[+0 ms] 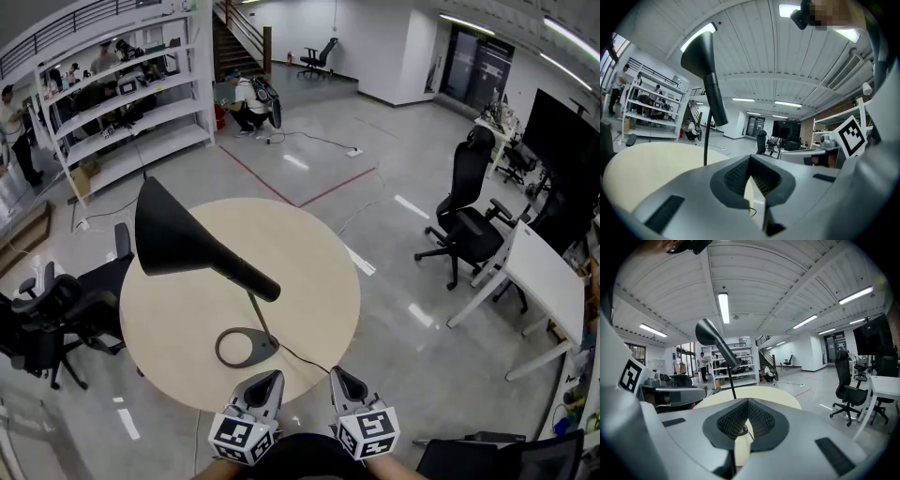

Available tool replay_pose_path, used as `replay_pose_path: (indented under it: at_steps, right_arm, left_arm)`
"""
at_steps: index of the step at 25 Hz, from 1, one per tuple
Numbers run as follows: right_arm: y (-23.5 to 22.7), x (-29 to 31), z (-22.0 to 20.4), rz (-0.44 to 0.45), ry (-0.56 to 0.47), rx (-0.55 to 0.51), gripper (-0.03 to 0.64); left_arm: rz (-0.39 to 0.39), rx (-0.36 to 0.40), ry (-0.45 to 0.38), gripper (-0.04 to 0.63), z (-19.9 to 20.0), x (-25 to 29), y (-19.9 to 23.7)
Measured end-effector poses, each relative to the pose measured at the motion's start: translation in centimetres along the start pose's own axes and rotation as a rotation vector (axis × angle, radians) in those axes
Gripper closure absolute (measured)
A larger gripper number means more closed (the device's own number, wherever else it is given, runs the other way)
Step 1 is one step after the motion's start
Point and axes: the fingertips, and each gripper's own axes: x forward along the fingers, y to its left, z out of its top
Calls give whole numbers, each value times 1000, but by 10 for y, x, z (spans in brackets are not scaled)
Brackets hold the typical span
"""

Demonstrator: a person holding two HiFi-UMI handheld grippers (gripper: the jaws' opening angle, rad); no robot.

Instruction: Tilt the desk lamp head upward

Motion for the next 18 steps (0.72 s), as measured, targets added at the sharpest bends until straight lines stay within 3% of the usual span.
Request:
replay_pose_path:
  at_steps: [9, 18]
  right_arm:
    - [-16, -99, -38, 108, -22, -62, 607]
    - [-18, -162, -81, 199, 13, 0, 607]
  left_arm:
    - [150, 30, 46, 548, -50, -38, -99]
    - [238, 58, 127, 548, -87, -75, -161]
